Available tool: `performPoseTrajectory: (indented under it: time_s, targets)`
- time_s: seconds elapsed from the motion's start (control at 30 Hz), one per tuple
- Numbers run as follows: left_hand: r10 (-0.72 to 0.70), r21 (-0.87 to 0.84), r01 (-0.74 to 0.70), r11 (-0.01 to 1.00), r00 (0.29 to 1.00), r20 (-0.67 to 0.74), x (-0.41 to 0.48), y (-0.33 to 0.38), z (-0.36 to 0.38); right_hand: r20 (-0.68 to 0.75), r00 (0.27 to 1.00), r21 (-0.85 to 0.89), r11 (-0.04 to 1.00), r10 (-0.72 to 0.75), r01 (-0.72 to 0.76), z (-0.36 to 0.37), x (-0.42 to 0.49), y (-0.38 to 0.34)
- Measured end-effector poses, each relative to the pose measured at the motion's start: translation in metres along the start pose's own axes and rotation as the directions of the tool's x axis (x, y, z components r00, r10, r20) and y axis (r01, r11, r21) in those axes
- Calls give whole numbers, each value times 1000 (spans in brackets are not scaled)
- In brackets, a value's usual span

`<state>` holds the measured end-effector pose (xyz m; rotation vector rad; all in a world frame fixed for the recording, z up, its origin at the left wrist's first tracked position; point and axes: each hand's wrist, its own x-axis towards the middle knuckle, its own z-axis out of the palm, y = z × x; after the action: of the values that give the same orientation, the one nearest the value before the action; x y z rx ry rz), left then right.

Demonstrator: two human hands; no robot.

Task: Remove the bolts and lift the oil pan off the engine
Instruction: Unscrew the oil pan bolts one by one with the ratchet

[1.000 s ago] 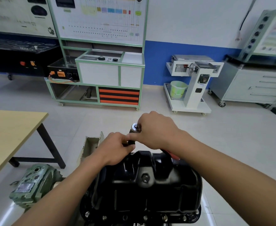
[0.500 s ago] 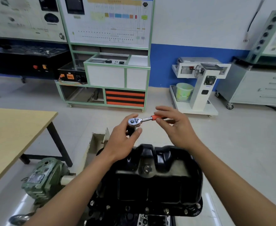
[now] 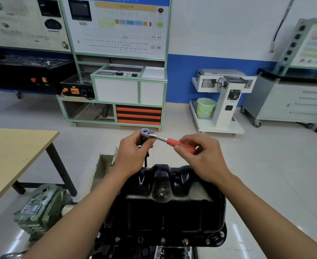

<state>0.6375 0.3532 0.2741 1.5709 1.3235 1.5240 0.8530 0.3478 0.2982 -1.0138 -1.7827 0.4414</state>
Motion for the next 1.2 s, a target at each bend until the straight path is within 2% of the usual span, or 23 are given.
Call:
performPoseTrajectory:
  time_s: [0.2,0.3,0.47,0.8,1.03,1.2]
  targets:
    - [4,-1,-5,1000,997,-71,2,-6,4,161,987,48,999,-18,10,10,-40,-27]
    - [-4,28,6,1000,995,-97,1,-10,2,131,991,47,999,10,-16,6,-27,-21]
    - [18,65,-19,998,999,27,-4,-7,-1,90,975,93,973,204,-212,-1,7,7]
    - [92,24,-98,995,979,181,-4,-4,-1,149,972,-60,983,181,-174,2,41,27]
    - [81,23,-82,996,996,23,-3,-12,-2,90,989,-36,993,114,-111,-7,20,22]
    - [87,24,-86,996,995,-40,-3,-8,-1,69,987,24,989,143,-145,-12,-2,1]
